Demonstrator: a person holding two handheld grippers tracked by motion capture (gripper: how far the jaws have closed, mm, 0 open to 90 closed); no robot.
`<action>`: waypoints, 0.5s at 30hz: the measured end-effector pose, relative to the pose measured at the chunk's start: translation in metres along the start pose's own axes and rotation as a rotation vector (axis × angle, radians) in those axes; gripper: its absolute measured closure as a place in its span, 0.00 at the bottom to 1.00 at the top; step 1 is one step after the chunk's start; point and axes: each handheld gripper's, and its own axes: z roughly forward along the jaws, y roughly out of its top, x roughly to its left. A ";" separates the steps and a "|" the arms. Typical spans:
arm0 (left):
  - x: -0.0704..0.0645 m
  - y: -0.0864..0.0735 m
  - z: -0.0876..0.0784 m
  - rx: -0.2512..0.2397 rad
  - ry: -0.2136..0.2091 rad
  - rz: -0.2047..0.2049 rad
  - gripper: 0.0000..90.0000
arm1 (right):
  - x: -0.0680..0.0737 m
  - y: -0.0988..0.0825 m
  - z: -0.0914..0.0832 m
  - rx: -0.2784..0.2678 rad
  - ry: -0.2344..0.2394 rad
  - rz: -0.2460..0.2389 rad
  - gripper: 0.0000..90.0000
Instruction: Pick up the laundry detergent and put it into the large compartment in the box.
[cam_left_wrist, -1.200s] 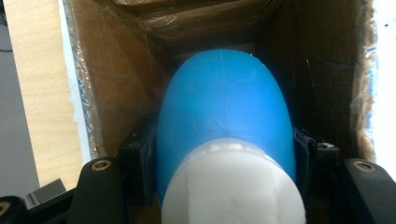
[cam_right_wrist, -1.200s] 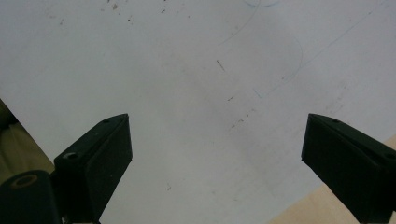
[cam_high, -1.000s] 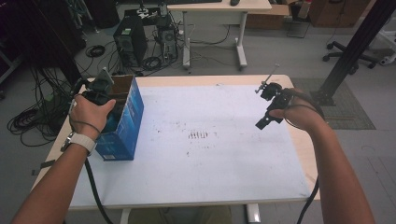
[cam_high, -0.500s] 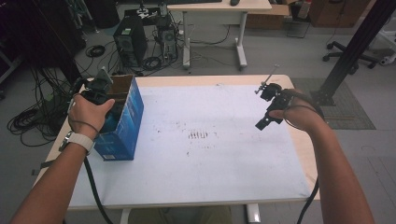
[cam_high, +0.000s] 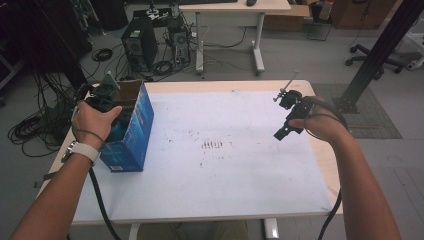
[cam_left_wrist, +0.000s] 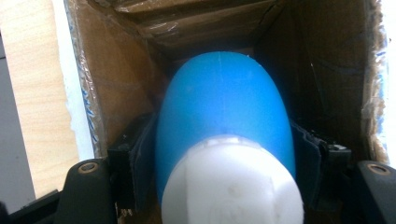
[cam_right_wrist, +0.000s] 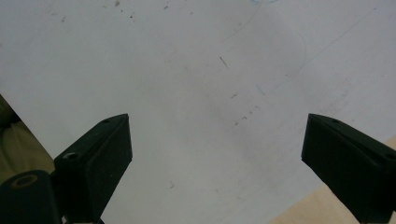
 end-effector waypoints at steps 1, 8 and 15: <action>0.000 0.000 0.000 -0.003 -0.001 -0.003 0.34 | 0.000 0.000 0.000 -0.001 0.000 0.000 0.10; 0.001 0.000 0.000 -0.001 -0.009 0.003 0.29 | 0.001 0.000 -0.001 -0.006 -0.003 -0.004 0.10; -0.001 0.001 -0.002 0.002 -0.005 0.014 0.26 | 0.001 -0.001 -0.002 -0.010 -0.003 -0.008 0.10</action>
